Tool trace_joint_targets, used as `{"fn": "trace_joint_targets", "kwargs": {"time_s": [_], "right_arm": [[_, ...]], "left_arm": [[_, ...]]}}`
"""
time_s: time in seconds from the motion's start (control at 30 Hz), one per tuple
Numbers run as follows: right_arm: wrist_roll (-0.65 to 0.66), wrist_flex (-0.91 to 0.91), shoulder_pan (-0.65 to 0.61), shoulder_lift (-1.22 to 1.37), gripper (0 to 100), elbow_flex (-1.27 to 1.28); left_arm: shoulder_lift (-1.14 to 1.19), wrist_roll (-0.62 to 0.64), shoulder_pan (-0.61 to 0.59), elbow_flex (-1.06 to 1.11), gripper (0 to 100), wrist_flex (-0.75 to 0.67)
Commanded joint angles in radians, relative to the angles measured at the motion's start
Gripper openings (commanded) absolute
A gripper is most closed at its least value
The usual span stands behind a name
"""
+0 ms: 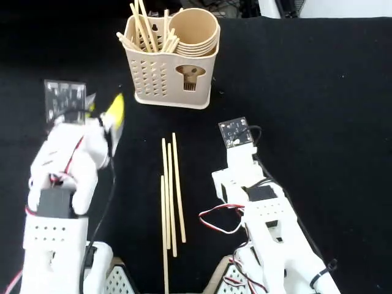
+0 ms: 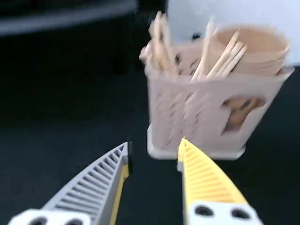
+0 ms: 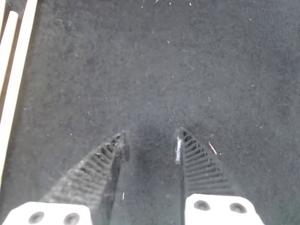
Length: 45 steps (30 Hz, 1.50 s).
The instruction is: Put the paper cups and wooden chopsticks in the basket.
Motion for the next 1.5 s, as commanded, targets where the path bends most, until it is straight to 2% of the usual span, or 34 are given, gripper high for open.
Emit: {"fn": "trace_joint_targets", "kwargs": {"time_s": [0.0,0.17,0.3,0.4,0.5,0.63,0.77,0.9,1.07,1.37,1.47], "right_arm": [[-0.002,-0.008,0.002,-0.021,17.3,-0.012],[0.0,0.276,-0.074,-0.025,17.3,-0.153],[0.0,0.491,-0.147,-0.021,17.3,-0.352],[0.0,0.562,-0.215,-0.019,17.3,-0.479],[-0.006,0.565,-0.284,-0.018,17.3,-0.549],[-0.015,0.52,-0.371,0.028,17.5,-0.57],[-0.106,0.482,-0.448,0.168,17.7,-0.619],[-0.114,0.526,-0.528,0.352,18.3,-0.725],[-0.114,0.643,-0.632,0.544,29.5,-0.855],[-0.124,0.612,-0.649,0.777,30.4,-0.932],[-0.183,0.588,-0.649,0.823,30.5,-0.951]], "left_arm": [[-0.098,-0.084,-0.102,0.266,18,-0.026],[-0.141,-0.264,-0.13,0.456,18,-0.023],[-0.115,-0.235,-0.154,0.504,18,0.029],[-0.097,-0.229,-0.151,0.496,18,0.104],[-0.091,-0.229,-0.156,0.532,18,0.109],[-0.094,-0.229,-0.105,0.559,18,0.103],[-0.094,-0.235,-0.071,0.604,18,0.041],[-0.094,-0.235,-0.079,0.607,18,0.026],[-0.094,-0.235,-0.079,0.607,18,0.026],[-0.094,-0.236,-0.079,0.607,18,0.025],[-0.094,-0.236,-0.079,0.607,18,0.025]]}}
